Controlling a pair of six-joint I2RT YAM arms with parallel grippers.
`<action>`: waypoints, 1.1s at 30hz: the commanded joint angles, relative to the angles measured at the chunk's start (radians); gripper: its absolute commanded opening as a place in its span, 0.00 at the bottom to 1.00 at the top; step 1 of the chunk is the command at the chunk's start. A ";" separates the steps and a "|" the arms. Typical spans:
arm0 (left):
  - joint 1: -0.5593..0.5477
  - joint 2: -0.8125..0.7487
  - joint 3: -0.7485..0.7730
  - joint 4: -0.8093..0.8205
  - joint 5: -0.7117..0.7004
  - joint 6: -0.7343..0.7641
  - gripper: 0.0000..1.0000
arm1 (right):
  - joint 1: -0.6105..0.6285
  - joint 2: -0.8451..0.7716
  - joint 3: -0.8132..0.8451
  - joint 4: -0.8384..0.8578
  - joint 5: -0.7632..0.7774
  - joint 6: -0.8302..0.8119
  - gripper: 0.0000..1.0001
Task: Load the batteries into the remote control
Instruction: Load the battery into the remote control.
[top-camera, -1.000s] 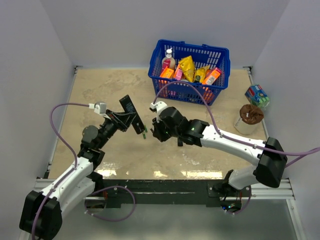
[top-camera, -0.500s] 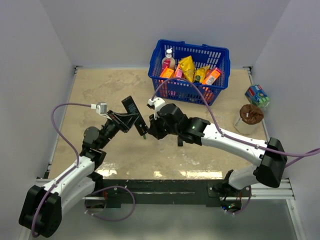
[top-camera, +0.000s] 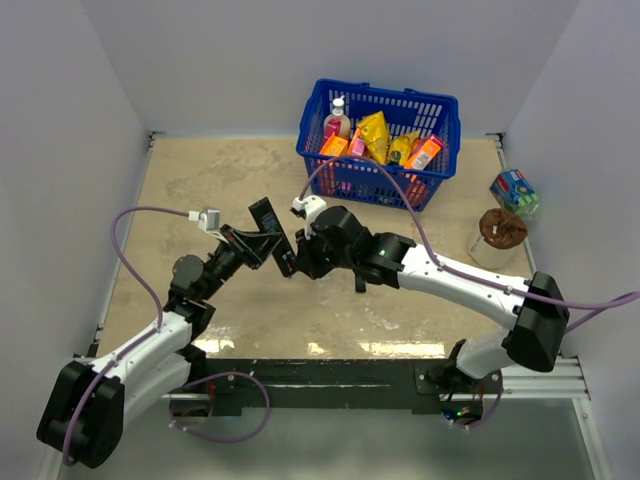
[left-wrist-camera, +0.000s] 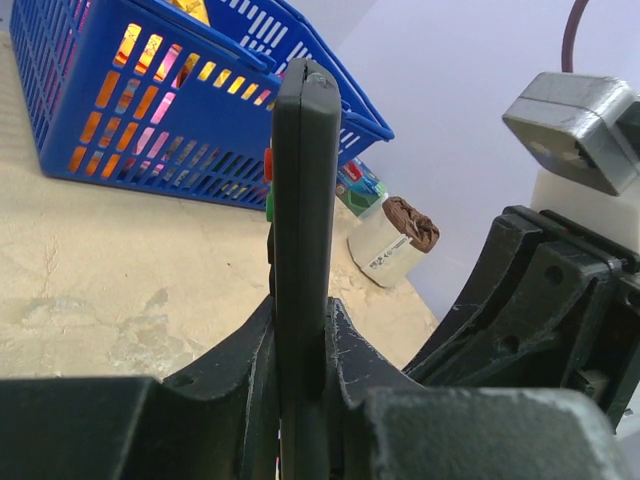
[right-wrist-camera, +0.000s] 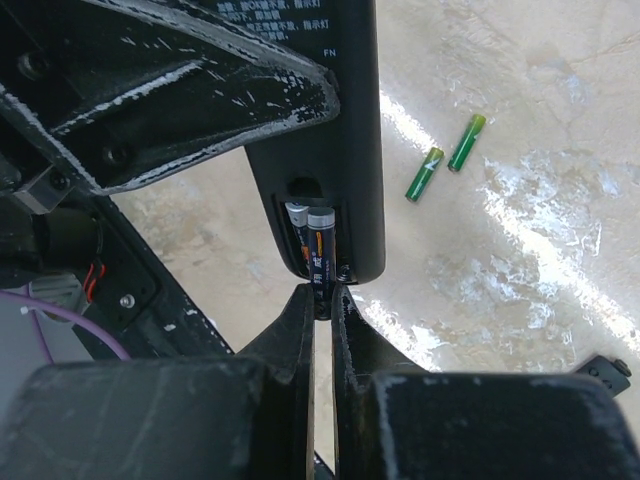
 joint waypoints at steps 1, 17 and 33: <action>-0.008 -0.006 0.001 0.113 -0.006 -0.008 0.00 | 0.004 0.025 0.051 -0.029 -0.011 0.031 0.00; -0.012 0.000 -0.018 0.150 -0.006 -0.029 0.00 | 0.004 0.039 0.054 -0.063 0.007 0.075 0.00; -0.098 0.044 -0.064 0.250 -0.075 -0.219 0.00 | 0.003 0.048 0.098 -0.116 0.047 0.063 0.00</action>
